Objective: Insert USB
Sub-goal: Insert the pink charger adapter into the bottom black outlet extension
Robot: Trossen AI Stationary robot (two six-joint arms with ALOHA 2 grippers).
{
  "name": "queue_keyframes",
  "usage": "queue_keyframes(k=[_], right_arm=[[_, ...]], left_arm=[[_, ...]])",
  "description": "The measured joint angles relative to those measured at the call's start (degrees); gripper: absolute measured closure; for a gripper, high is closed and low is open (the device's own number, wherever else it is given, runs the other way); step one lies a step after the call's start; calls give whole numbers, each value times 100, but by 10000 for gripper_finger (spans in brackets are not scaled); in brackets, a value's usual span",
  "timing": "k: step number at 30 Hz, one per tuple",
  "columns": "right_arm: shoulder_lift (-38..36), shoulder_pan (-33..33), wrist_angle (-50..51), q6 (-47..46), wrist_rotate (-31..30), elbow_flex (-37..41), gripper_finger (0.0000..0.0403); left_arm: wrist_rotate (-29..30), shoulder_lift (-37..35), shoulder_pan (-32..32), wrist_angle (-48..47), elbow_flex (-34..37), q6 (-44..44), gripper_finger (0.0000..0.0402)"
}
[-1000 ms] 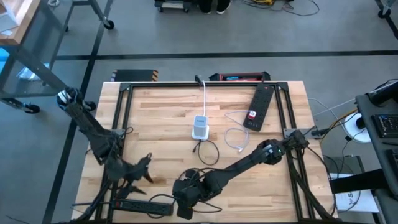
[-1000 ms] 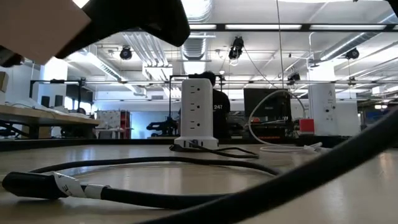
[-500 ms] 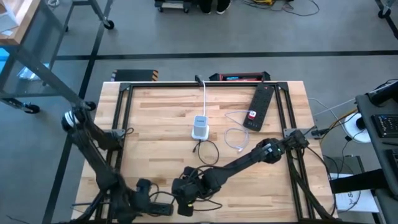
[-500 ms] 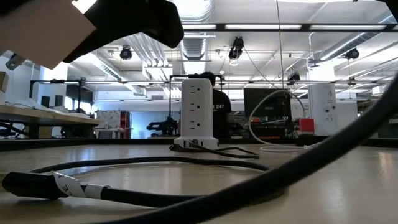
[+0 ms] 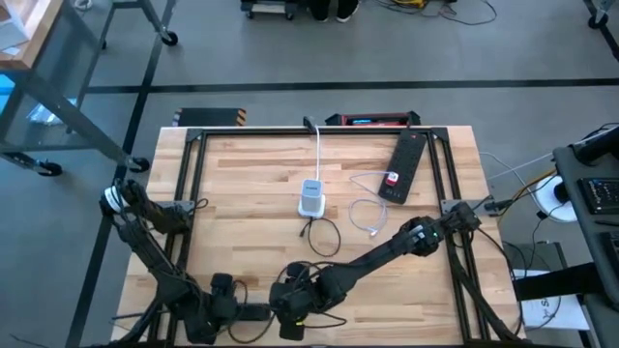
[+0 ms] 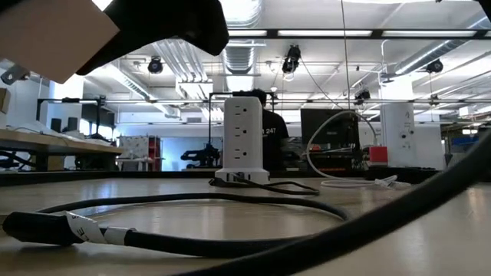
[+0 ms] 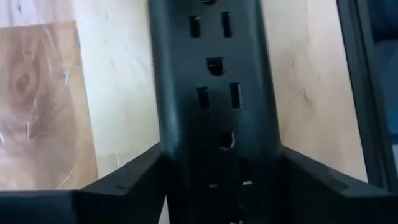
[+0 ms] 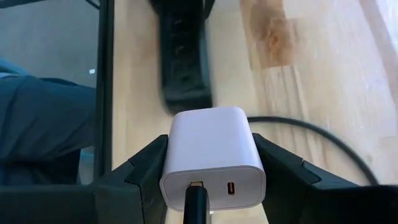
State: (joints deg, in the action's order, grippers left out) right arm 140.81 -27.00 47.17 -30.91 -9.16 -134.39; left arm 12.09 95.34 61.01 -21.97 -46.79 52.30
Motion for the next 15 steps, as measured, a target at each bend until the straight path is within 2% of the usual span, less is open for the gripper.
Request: queue_keyframes(k=[4,8,12,15], right_arm=[[-2,-48,64,-133,10,-22,220],[-9,-34,409,-249,6,-22,220],[-101,-15,781,-270,-22,-22,220],[-210,-11,1009,-353,4,-24,220]], left_arm=[[135,19,-122,527,393,-44,185],[214,28,-487,955,529,-600,185],[649,48,-969,1211,573,-1258,185],[757,53,-1366,1573,613,-1750,185]])
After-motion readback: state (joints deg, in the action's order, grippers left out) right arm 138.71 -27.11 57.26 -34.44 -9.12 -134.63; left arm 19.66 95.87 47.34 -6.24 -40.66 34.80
